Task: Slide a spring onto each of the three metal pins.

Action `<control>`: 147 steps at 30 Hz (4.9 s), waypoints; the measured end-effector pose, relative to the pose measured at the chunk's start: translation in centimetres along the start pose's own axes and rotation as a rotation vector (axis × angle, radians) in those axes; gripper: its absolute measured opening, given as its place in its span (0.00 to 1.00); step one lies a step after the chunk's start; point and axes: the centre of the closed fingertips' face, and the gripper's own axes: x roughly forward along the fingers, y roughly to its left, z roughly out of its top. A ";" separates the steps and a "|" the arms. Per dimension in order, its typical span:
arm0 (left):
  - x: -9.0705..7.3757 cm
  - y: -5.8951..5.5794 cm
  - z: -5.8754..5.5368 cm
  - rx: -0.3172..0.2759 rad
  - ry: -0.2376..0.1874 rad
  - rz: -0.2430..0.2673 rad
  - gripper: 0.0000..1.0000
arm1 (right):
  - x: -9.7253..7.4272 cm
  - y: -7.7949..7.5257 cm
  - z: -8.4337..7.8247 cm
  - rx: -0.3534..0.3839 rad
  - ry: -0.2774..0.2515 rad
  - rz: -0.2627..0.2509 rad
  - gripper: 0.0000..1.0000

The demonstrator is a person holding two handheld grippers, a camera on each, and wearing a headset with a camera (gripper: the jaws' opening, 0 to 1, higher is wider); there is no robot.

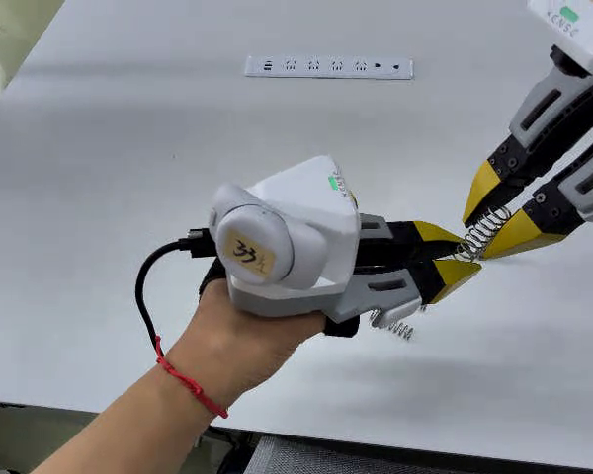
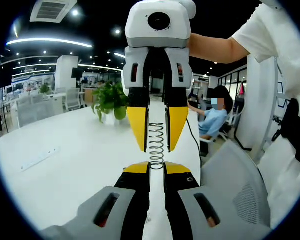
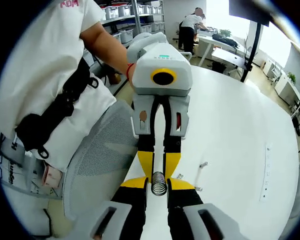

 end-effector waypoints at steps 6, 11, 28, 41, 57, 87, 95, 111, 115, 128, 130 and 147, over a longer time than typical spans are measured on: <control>0.0 -0.1 0.0 -0.002 -0.004 -0.002 0.06 | 0.1 0.1 -0.2 -0.012 0.018 0.005 0.09; 0.0 -0.2 0.1 -0.001 -0.007 -0.004 0.06 | 0.0 0.2 -0.1 -0.016 0.023 0.009 0.08; -0.2 -0.2 -0.2 0.004 -0.011 0.001 0.06 | 0.3 0.1 -0.1 -0.025 0.043 0.012 0.07; -0.5 -0.1 -0.6 0.014 -0.011 0.008 0.07 | 0.8 -0.1 0.1 -0.011 0.039 0.005 0.07; -2.1 1.3 -2.7 0.025 0.014 0.077 0.25 | 0.5 -1.2 0.9 0.021 0.009 -0.050 0.07; -6.3 4.5 -7.0 0.047 0.062 0.173 0.63 | 3.2 -7.0 0.5 0.091 0.065 -0.134 0.07; -6.9 5.0 -7.8 0.035 0.063 0.187 0.72 | 4.6 -9.2 0.7 0.103 0.074 -0.149 0.07; -7.7 5.7 -9.2 0.007 0.060 0.207 0.83 | 8.1 -12.4 -0.1 0.138 0.099 -0.158 0.07; -7.6 5.8 -9.4 -0.005 0.054 0.204 0.86 | 9.0 -12.8 -0.5 0.144 0.109 -0.154 0.07; -7.6 6.1 -9.7 -0.022 0.042 0.194 0.94 | 11.1 -14.3 -1.3 0.160 0.130 -0.150 0.07; -7.6 6.1 -9.6 -0.021 0.039 0.194 0.95 | 11.3 -14.5 -1.5 0.160 0.135 -0.150 0.07; -7.7 6.4 -10.0 -0.028 0.025 0.189 0.98 | 12.6 -15.2 -1.8 0.167 0.154 -0.137 0.07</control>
